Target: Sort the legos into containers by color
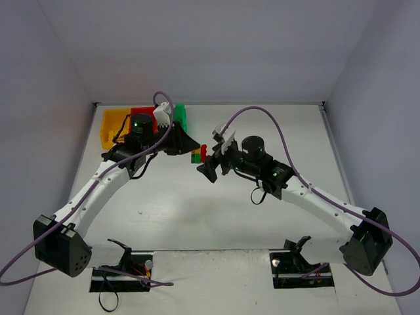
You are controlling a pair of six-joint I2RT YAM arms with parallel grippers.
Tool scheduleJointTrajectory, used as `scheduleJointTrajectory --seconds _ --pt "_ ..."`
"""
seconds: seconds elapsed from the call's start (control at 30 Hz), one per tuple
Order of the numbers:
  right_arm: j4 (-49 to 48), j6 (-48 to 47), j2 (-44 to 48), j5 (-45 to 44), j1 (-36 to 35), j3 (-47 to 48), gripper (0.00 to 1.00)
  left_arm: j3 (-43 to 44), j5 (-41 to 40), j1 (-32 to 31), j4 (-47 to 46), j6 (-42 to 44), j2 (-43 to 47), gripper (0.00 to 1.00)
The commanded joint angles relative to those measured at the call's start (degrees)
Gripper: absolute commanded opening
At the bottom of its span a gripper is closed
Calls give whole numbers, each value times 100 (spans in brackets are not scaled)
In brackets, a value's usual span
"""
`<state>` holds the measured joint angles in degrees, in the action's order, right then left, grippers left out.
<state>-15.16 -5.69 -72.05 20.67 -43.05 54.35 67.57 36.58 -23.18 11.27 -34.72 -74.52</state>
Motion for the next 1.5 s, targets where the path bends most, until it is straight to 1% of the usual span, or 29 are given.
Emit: scheduleJointTrajectory --seconds 0.0,0.03,0.1,0.13,0.27,0.53,0.67,0.73,0.77,0.87,0.9,0.97,1.0,1.07,1.1,1.13,1.2,1.3,1.47 --pt "-435 1341 -37 -510 16 375 92 -42 -834 -2 -871 -386 368 1" --pt "-435 1526 -37 -798 7 384 92 -147 -967 -11 -985 -430 412 1" --pt "-470 1843 -55 -984 -28 384 92 -226 -1195 -37 -1030 -597 482 1" --pt "-479 1887 -72 -1177 -63 384 92 -262 -1249 -46 -1265 -641 500 1" --pt "-558 1879 -230 -1293 -178 506 93 -385 -1469 -99 -1408 -861 614 1" --pt "-681 1835 -625 -1399 -318 867 93 -438 -1619 -152 -1390 -923 711 1" --pt "-743 1782 -775 -1556 -389 964 90 -490 -1627 -161 -1408 -958 764 1" --pt "-778 1782 -837 -1592 -397 972 87 -517 -1627 -169 -1408 -958 781 1" --pt "-804 1774 -846 -1601 -406 981 84 -517 -1619 -169 -1382 -958 790 1" --pt "-805 1756 -942 -1671 -432 1025 70 -534 -1636 -196 -1373 -949 816 1" --pt "-805 1756 -968 -1767 -441 1025 60 -543 -1636 -196 -1373 -940 825 1" --pt "-857 1712 -960 -1846 -450 990 48 -543 -1636 -196 -1338 -931 825 1" --pt "-892 1712 -942 -1890 -459 964 36 -543 -1645 -196 -1294 -905 825 1" --pt "-936 1660 -934 -1996 -459 911 21 -587 -1645 -213 -1224 -887 851 1" --pt "-936 1659 -934 -2040 -450 902 7 -605 -1662 -213 -1206 -861 852 1" --pt "-945 1651 -925 -2214 -441 867 0 -648 -1680 -213 -1188 -861 886 1" --pt "-945 1598 -898 -2295 -415 823 0 -684 -1750 -213 -1136 -817 930 1" --pt "-963 1589 -855 -2365 -354 727 0 -763 -1838 -205 -776 -756 983 1" --pt "-945 1800 -784 -2418 24 542 0 -956 -1979 -205 -573 -694 1150 0"
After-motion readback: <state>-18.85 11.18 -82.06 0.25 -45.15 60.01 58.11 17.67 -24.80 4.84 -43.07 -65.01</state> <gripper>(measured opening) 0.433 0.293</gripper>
